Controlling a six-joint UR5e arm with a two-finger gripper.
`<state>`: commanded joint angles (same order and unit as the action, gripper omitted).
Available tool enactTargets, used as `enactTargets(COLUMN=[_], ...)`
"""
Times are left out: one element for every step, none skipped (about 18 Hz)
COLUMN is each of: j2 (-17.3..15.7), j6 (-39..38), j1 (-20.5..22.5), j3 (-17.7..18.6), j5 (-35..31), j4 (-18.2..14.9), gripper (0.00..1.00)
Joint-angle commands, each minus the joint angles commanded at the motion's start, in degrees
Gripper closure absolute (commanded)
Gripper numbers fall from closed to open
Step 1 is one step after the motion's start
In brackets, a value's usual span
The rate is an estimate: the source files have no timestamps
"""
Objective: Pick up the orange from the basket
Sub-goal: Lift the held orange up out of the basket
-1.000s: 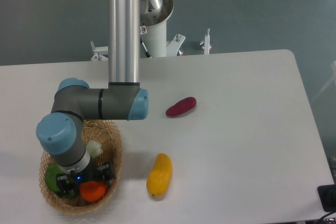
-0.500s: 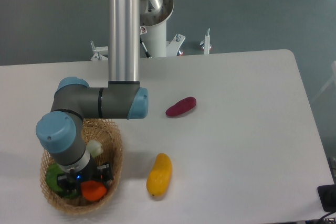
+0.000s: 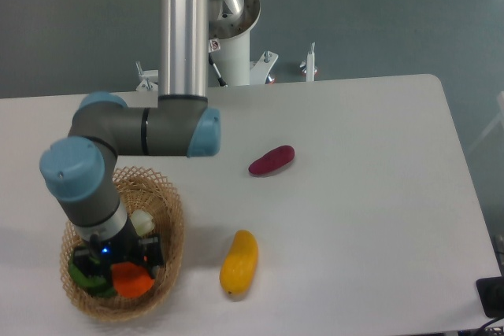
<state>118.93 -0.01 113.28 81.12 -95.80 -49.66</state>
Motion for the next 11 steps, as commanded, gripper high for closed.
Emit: enactTargets(j2=[-1.4,-2.2,-2.8,-3.3,-4.0,-4.6,-4.8,-5.3,-5.6,-5.7,-6.2], j6=[0.7,1.4,2.9,5.4,8.1,10.4,11.9,14.6,17.5,20.7,23.7], j1=[2.0,3.0,3.9,5.0,6.4,7.5,8.4,10.3,11.5,12.7,13.8], j3=[0.2,0.2,0.3,0.4,0.3,0.3,0.3,0.4,0.4,0.6,0.8], j5=[0.2,0.2,0.2,0.3,0.3,0.4,0.4,0.4,0.4,0.4,0.4], j4=[-0.2,-0.3,-0.8,-1.6,-2.6,-3.6,-4.2,-5.6,-6.9,-8.0,-8.5], gripper=[0.26,0.26,0.26,0.26,0.26,0.26,0.26,0.26,0.26,0.26,0.26])
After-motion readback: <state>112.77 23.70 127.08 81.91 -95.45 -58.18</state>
